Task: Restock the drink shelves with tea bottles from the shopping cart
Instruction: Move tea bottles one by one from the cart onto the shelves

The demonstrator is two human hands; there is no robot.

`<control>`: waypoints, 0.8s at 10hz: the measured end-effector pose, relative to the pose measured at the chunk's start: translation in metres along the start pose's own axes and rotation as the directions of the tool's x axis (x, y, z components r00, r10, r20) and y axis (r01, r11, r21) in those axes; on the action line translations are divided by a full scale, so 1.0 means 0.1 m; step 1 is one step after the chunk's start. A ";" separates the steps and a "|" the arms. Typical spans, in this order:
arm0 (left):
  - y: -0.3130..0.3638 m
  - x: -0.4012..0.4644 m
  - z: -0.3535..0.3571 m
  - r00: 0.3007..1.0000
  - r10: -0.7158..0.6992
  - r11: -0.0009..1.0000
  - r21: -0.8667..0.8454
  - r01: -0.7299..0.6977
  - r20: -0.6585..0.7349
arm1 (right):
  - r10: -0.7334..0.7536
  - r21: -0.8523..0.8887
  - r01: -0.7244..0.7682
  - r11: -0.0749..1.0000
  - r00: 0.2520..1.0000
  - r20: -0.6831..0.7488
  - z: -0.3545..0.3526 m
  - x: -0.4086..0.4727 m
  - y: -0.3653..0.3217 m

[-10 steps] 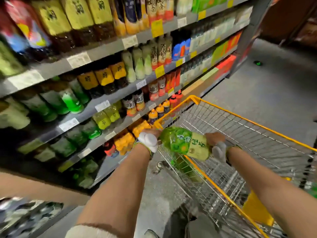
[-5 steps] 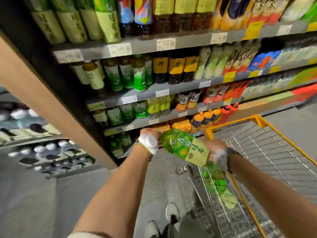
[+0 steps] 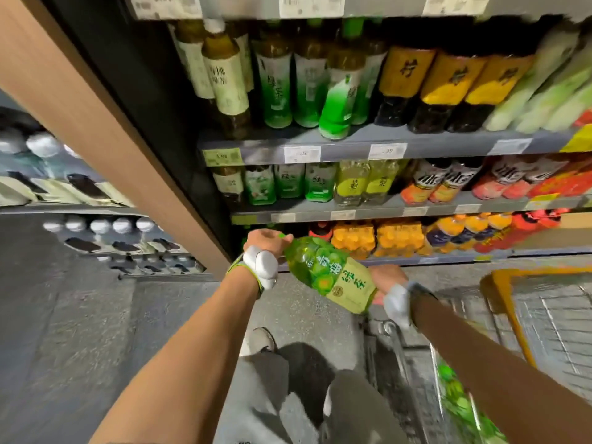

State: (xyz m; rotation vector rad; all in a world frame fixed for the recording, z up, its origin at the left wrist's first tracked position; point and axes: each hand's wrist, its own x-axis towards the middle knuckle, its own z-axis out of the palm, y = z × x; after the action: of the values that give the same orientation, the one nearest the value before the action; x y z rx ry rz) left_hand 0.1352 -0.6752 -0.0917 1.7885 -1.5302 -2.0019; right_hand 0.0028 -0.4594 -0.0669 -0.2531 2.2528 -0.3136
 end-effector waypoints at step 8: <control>-1.67 2.95 0.28 0.846 0.479 0.869 0.265 -0.419 -0.234 | -0.154 0.244 0.170 0.955 0.985 -0.082 2.47 3.54 0.01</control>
State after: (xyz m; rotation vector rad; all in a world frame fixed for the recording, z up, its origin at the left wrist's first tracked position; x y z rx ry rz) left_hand 0.1063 -0.7515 -0.4219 1.5021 -1.8861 -1.3395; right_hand -0.0338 -0.5938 -0.4755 -0.2979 2.2292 -0.6966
